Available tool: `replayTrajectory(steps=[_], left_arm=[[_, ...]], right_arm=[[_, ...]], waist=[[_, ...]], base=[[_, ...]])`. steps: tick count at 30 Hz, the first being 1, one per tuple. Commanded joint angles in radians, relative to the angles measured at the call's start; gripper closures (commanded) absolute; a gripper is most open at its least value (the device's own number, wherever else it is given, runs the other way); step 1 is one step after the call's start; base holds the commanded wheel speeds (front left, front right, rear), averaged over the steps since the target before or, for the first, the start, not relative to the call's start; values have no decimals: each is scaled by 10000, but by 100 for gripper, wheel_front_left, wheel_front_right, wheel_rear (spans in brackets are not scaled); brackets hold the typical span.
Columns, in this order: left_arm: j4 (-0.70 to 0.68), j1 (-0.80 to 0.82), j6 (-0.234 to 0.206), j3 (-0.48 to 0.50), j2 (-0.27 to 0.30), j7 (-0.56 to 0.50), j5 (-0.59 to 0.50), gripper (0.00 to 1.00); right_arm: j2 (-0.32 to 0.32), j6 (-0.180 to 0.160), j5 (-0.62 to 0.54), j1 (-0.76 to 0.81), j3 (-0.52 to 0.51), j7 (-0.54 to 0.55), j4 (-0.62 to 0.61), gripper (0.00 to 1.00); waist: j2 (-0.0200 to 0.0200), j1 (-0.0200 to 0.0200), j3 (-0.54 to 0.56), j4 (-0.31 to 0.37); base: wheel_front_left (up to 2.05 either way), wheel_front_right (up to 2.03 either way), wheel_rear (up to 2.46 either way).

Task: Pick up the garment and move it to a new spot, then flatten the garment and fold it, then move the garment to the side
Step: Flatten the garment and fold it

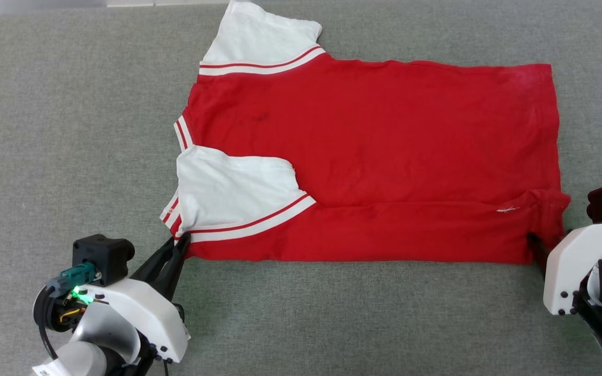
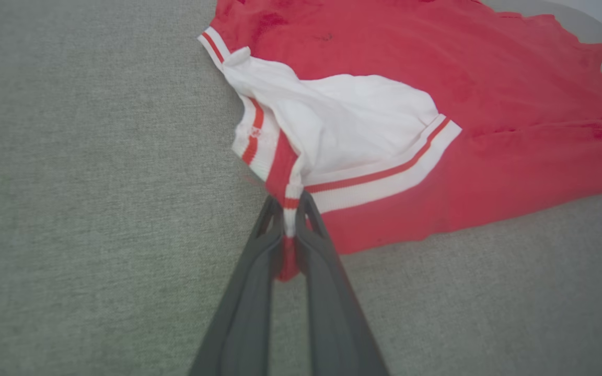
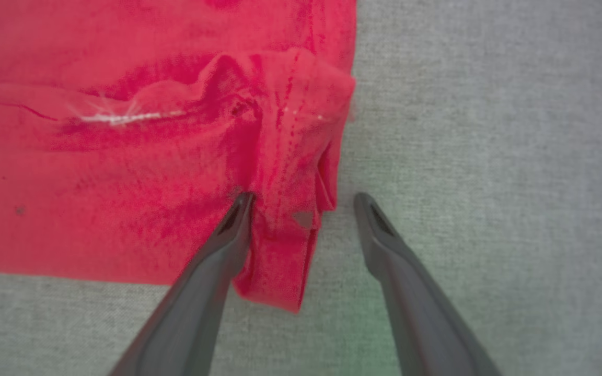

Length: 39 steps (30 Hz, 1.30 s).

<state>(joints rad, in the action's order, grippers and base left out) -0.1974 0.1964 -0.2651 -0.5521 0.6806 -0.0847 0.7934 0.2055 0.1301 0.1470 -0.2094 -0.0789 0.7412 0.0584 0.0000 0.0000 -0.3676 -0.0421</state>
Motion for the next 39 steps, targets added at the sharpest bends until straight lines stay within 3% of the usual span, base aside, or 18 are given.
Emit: replayTrajectory(steps=[1, 3, 4, 6, 18, 29, 39], left_arm=[[28, 149, 7, -45, -20, -18, -23, 100], [135, 153, 45, -85, -42, -48, -16, 100], [197, 156, 60, -103, -53, -51, -19, 100], [356, 144, 92, -160, -76, -66, 13, 100], [1267, -418, 209, -455, 216, -216, 19, 100], [352, -1713, 49, -980, 880, -690, 37, 100], [642, -1842, 255, -1397, 501, -820, 201, 100]], right_arm=[[-142, 21, 75, 158, 307, 212, 483, 0], [-165, 28, 189, 232, 487, 315, 726, 0], [-178, 34, 267, 275, 576, 380, 832, 52], [-169, 54, 376, 323, 678, 408, 958, 100], [548, -2, 556, 472, -46, -42, 98, 100], [1214, -4, 986, 2097, -596, 1134, -1576, 100], [952, -2, 957, 2753, -696, 1394, -1546, 100]], waist=[[0, 0, -84, -65], [0, 0, -123, -95], [0, 0, -126, -104], [0, 0, -95, -108], [0, 0, 946, 200], [0, 0, 1680, 403], [0, 0, 1548, 507]], base=[[0, 0, 0], [0, 0, 0], [0, 0, 0], [0, 0, 0], [0, 0, 0], [0, 0, 0], [0, 0, 0]])
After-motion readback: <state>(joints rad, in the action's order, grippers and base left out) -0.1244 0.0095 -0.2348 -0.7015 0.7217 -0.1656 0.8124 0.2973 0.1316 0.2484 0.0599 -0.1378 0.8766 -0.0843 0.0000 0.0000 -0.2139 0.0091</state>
